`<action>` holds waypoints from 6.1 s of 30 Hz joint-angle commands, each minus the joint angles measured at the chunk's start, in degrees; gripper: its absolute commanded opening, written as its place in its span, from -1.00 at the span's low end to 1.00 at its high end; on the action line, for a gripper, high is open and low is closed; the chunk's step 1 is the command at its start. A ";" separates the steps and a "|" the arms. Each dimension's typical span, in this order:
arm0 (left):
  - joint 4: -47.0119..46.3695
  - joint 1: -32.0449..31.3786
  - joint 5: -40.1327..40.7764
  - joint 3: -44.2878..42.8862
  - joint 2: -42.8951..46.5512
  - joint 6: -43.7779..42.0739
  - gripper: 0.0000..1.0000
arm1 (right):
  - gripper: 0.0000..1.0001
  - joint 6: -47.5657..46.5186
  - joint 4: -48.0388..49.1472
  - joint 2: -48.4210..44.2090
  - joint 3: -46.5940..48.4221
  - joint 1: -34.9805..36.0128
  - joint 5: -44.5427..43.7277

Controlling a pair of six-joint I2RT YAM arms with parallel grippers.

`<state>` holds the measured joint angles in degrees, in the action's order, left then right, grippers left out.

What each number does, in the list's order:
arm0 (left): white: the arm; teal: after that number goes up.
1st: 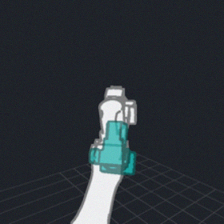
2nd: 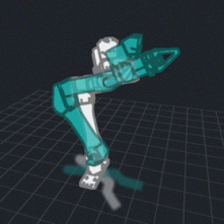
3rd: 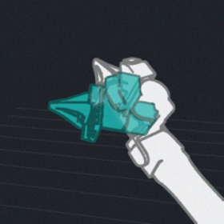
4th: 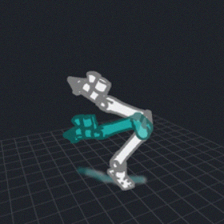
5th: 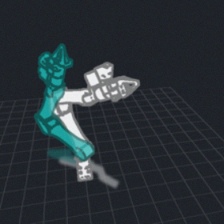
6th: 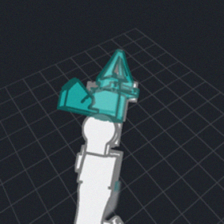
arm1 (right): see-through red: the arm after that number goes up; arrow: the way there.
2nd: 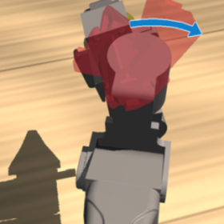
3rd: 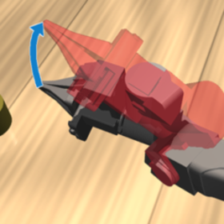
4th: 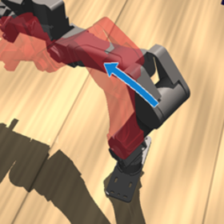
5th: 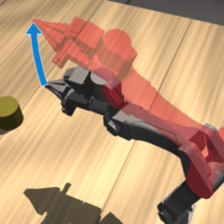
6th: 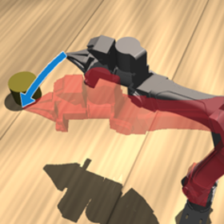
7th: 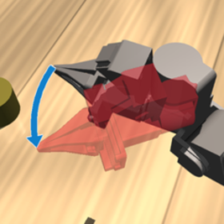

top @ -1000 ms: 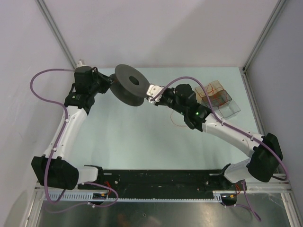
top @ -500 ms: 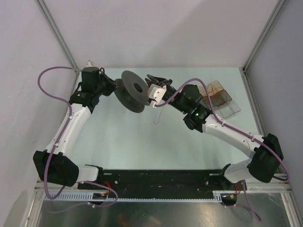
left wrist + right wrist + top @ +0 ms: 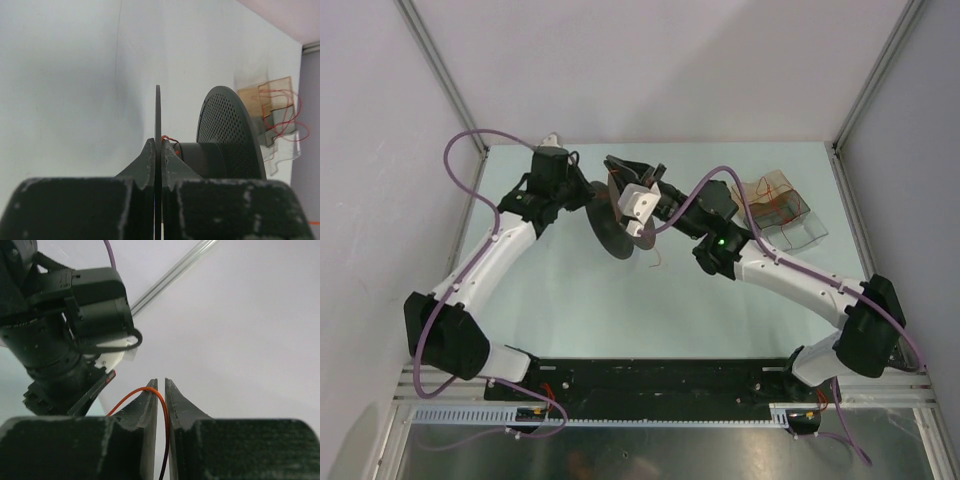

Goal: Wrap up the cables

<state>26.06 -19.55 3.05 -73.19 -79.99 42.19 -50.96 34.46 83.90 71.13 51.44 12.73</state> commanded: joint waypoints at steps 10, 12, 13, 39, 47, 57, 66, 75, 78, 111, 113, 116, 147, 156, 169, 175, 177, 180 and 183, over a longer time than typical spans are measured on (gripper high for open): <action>-15.22 -1.92 -18.53 8.44 8.05 -23.81 -1.00 | -0.65 3.57 1.11 5.88 8.50 -8.66 -3.08; -16.04 -1.97 -22.06 9.43 9.46 -26.98 -1.00 | -0.64 4.75 -0.30 6.51 8.76 -10.53 -2.76; -16.35 -1.97 -23.85 9.71 10.10 -28.66 -1.00 | -0.63 5.22 -1.03 6.74 8.85 -11.43 -2.60; -32.97 12.58 -48.52 -2.29 11.08 -8.81 -1.00 | -0.83 19.89 -38.89 10.64 3.86 -31.04 15.13; -35.15 13.81 -45.43 -5.49 10.40 -4.56 -1.00 | -0.84 24.38 -44.50 10.49 -0.66 -30.37 21.22; -36.69 14.19 -42.59 -6.78 10.12 0.67 -1.00 | 0.29 26.77 -47.99 9.92 -1.41 -30.85 25.70; -36.70 14.19 -40.11 -8.00 11.08 2.68 -1.00 | 0.69 26.72 -46.57 5.06 -3.43 -33.42 24.94; -36.70 14.53 -41.98 -9.90 11.02 4.11 -1.00 | 0.98 22.74 -48.32 4.42 -5.62 -34.29 33.08; -36.98 14.50 -42.19 -10.39 10.84 4.80 -1.00 | 0.94 19.18 -51.64 4.82 -5.93 -34.18 36.17; -30.20 14.51 -17.62 0.83 9.07 11.55 -1.00 | 0.92 72.24 -6.78 16.66 -15.75 -17.85 -2.32; -30.20 14.58 -17.02 0.91 8.42 11.87 -1.00 | 0.89 74.69 -6.91 18.45 -14.62 -17.55 -4.77; -30.20 14.80 -16.34 1.09 7.59 12.80 -1.00 | 0.85 76.27 -7.59 20.66 -12.73 -17.62 -7.97; -35.43 17.62 -28.28 3.50 9.33 16.11 -1.00 | 0.61 76.17 -2.25 38.18 -0.65 -17.13 -0.13; -36.90 17.67 -32.34 2.70 12.36 16.05 -1.00 | 0.48 75.23 -2.10 40.37 -0.39 -17.49 -2.40; -35.14 18.37 -30.60 3.79 14.26 16.08 -1.00 | -0.75 78.67 0.77 42.93 0.65 -16.85 -1.57; -30.74 21.62 -22.24 3.50 13.02 13.66 -1.00 | -1.00 75.18 -6.12 38.30 0.12 -17.85 4.46; -28.38 22.97 -19.01 2.86 11.54 13.36 -1.00 | -1.00 72.18 -10.24 34.94 -0.91 -17.88 8.09; -23.09 23.70 -14.39 -0.01 8.83 11.91 -1.00 | -1.00 65.16 -18.84 29.57 -2.51 -17.13 12.22; -20.72 23.86 -10.22 -1.82 6.90 9.58 -1.00 | -1.00 57.18 -26.87 24.01 -4.84 -16.12 13.75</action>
<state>3.03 3.73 -15.57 -70.22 -71.42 54.33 17.91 18.90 117.12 68.05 33.98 21.10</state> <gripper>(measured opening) 0.034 0.020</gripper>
